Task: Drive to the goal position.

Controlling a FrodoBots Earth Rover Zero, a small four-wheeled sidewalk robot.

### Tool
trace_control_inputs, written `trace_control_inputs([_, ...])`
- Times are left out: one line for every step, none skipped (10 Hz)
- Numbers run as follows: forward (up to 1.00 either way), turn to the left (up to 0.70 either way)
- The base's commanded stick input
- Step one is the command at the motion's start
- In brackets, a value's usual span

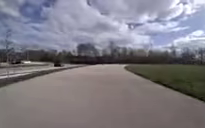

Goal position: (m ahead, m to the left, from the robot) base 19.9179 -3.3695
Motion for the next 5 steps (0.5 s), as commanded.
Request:
trace_control_inputs([1.00, 0.00])
trace_control_inputs([1.00, 0.00])
trace_control_inputs([1.00, 0.00])
trace_control_inputs([1.00, 0.00])
trace_control_inputs([1.00, 0.00])
